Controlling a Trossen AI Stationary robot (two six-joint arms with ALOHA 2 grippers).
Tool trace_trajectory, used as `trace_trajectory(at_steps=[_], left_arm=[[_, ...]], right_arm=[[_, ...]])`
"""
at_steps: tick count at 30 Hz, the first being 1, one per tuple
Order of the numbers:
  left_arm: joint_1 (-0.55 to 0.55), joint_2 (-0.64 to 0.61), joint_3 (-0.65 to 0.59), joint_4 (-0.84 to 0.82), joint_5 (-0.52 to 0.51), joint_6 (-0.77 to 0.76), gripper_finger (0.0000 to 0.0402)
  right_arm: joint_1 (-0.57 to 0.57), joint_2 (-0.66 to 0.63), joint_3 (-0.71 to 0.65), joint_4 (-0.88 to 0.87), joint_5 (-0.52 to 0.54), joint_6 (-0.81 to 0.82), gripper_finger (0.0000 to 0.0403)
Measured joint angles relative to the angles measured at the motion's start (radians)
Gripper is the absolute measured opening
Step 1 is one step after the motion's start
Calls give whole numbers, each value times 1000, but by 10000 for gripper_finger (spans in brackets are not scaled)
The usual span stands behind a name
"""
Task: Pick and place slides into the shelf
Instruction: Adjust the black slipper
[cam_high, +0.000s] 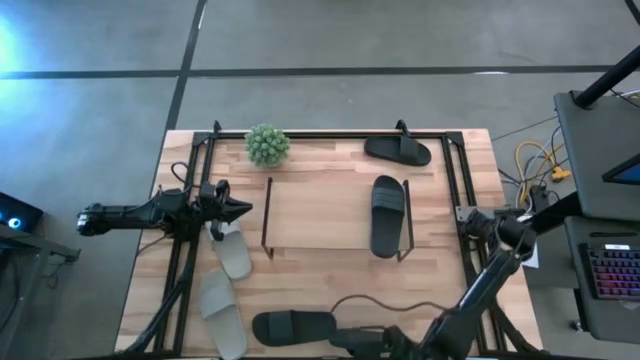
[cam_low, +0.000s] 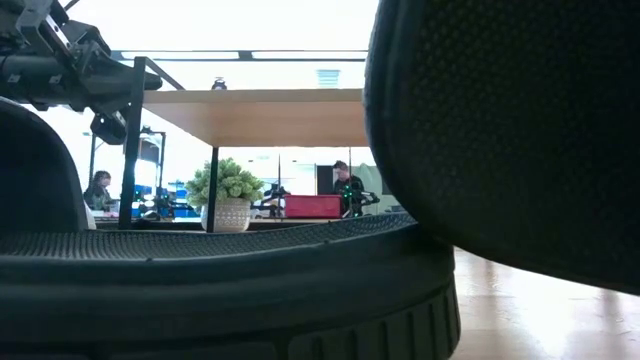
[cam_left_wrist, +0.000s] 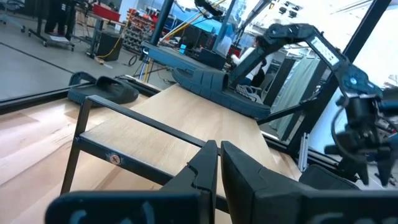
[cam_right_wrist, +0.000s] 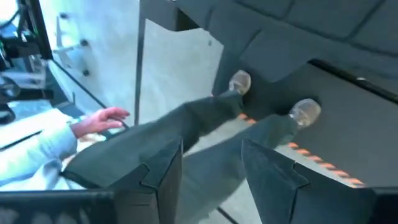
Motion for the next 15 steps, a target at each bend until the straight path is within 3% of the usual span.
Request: trace_trajectory(at_steps=[6,15], left_arm=[[0,0,0,0,0,0,6],[0,0,0,0,0,0,6]], right_arm=[[6,124,144,-78,57,29,156],[27,256,440,-568,143,163,155]])
